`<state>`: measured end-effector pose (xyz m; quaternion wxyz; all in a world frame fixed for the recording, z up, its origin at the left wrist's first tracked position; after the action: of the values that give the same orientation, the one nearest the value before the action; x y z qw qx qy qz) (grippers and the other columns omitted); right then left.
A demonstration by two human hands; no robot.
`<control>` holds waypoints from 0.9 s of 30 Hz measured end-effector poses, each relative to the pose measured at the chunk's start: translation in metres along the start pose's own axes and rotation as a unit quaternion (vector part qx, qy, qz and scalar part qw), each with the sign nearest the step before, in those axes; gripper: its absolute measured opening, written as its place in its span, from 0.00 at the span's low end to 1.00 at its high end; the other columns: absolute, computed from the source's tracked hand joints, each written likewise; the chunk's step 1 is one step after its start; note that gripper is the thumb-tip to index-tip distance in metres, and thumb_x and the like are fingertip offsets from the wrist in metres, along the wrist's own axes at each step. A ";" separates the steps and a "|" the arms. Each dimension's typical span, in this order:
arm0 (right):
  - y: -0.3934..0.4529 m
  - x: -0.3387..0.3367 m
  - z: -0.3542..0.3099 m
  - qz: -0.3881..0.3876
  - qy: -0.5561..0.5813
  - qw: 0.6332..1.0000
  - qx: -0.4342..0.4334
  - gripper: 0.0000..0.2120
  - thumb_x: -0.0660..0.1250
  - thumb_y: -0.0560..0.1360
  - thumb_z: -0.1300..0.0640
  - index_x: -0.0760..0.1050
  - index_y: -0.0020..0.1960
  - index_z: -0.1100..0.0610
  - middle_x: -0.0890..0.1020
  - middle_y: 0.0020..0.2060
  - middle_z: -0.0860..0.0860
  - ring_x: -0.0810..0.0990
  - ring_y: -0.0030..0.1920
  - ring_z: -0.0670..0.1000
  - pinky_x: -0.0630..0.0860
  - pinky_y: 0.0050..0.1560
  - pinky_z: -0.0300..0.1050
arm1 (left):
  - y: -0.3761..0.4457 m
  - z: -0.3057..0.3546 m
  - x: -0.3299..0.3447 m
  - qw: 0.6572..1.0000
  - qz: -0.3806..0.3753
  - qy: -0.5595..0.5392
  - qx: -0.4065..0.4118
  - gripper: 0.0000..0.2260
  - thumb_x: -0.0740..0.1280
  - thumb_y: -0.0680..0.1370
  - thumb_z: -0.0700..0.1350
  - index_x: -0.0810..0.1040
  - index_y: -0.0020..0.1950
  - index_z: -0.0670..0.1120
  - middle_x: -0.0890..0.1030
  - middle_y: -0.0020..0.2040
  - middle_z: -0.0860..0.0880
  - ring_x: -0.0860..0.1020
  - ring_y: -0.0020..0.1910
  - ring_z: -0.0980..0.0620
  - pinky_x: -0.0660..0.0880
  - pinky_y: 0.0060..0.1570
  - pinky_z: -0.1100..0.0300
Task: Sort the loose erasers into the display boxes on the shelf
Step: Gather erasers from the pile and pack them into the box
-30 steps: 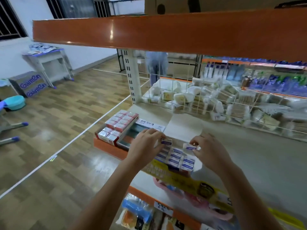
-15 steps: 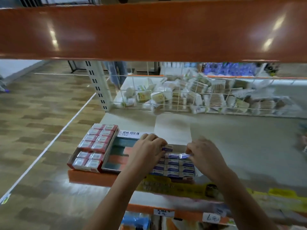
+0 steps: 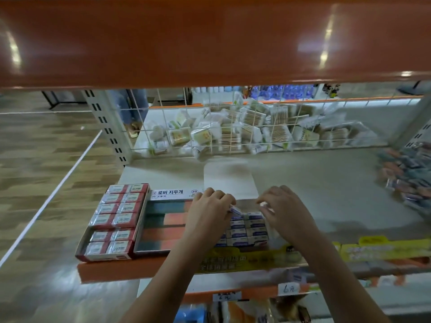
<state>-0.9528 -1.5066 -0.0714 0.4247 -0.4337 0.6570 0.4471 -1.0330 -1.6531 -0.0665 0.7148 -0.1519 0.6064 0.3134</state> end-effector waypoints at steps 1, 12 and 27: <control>-0.003 -0.004 0.003 0.023 0.017 0.999 0.023 0.08 0.65 0.76 0.57 0.79 0.54 0.55 0.79 0.51 0.49 0.73 0.53 0.51 0.67 0.53 0.39 | 0.002 0.003 0.000 1.000 0.002 0.004 0.010 0.12 0.59 0.80 0.51 0.72 0.63 0.55 0.74 0.62 0.55 0.68 0.62 0.52 0.61 0.60 0.58; -0.016 0.000 0.010 -0.007 0.088 0.980 0.180 0.14 0.62 0.78 0.52 0.73 0.62 0.55 0.80 0.54 0.51 0.78 0.51 0.51 0.73 0.50 0.42 | 0.019 0.026 0.014 0.995 0.003 0.071 0.064 0.09 0.60 0.80 0.46 0.74 0.59 0.49 0.75 0.59 0.51 0.70 0.58 0.49 0.65 0.56 0.57; -0.016 0.005 0.012 -0.019 0.098 0.978 0.184 0.15 0.61 0.79 0.51 0.71 0.64 0.55 0.79 0.56 0.51 0.77 0.53 0.51 0.72 0.52 0.42 | 0.029 0.019 0.008 0.981 -0.065 0.110 0.144 0.11 0.60 0.79 0.41 0.76 0.60 0.47 0.78 0.57 0.50 0.71 0.57 0.50 0.67 0.55 0.59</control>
<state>-0.9370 -1.4995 -0.0829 0.4394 -0.4024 0.7579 0.2658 -1.0363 -1.6173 -0.0652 0.6773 -0.1202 0.7086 0.1570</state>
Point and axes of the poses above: each hand's wrist, its own y-axis towards the middle knuckle, its own x-axis out of the palm, z = x × y, the point moved 3 cm from there along y, towards the middle knuckle
